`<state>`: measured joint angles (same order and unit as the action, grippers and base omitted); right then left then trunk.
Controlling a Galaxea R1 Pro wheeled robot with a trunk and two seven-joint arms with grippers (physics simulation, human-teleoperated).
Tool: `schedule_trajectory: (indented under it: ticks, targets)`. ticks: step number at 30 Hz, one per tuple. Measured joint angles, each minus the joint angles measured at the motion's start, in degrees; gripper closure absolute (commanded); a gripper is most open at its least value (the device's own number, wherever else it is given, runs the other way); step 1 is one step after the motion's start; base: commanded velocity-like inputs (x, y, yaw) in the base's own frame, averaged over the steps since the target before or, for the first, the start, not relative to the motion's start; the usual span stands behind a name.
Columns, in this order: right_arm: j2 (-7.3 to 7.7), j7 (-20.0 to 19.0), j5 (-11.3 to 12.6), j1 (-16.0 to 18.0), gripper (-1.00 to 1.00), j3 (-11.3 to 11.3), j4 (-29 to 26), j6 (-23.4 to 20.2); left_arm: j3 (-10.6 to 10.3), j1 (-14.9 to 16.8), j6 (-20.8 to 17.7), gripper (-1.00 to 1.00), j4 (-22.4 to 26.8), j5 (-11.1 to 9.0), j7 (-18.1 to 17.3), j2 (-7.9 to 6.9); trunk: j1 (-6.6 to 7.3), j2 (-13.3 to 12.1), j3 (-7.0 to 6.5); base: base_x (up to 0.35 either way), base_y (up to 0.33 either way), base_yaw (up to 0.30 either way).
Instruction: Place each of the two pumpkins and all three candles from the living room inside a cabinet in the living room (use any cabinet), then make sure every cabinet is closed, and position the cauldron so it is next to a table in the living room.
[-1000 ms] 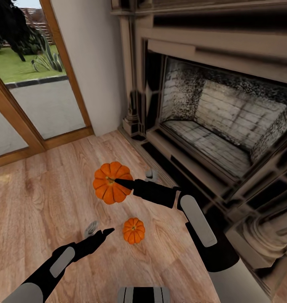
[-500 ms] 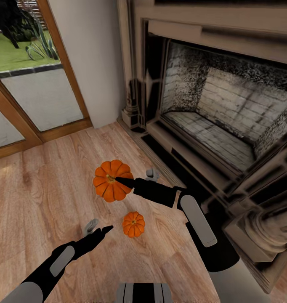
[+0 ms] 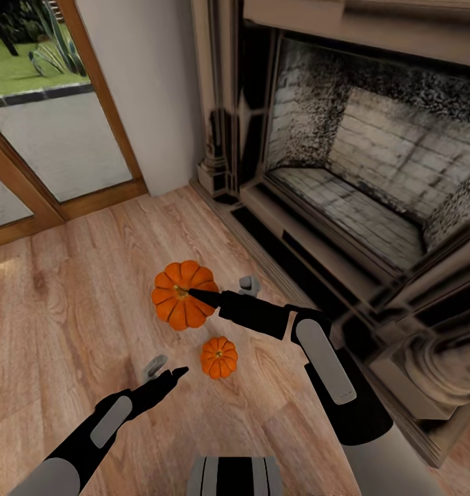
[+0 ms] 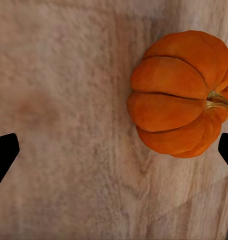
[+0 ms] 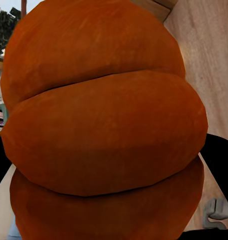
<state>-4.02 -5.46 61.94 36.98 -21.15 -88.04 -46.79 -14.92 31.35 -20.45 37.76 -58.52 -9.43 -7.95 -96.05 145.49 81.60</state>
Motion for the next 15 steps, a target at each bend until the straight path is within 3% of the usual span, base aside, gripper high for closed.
schedule_trajectory:
  ticks: [4,10,15]
  targets:
    - [0.00,0.0,0.0,0.0,1.00,0.0,0.0,0.0,0.0,0.0,0.0,-1.00,0.0,0.0,0.2,0.19,-0.10,0.1,0.89,0.000,0.000,0.000]
    - [-0.06,0.1,0.1,0.0,1.00,-0.1,0.0,0.0,-0.1,0.0,0.1,-1.00,0.1,0.1,0.9,1.32,-0.10,0.1,0.89,0.000,0.000,0.000]
    - [-0.16,0.1,0.1,0.0,1.00,-0.1,0.1,0.0,0.0,0.0,0.1,-1.00,2.0,-0.1,7.4,1.78,-0.10,0.1,0.89,0.000,0.000,0.000]
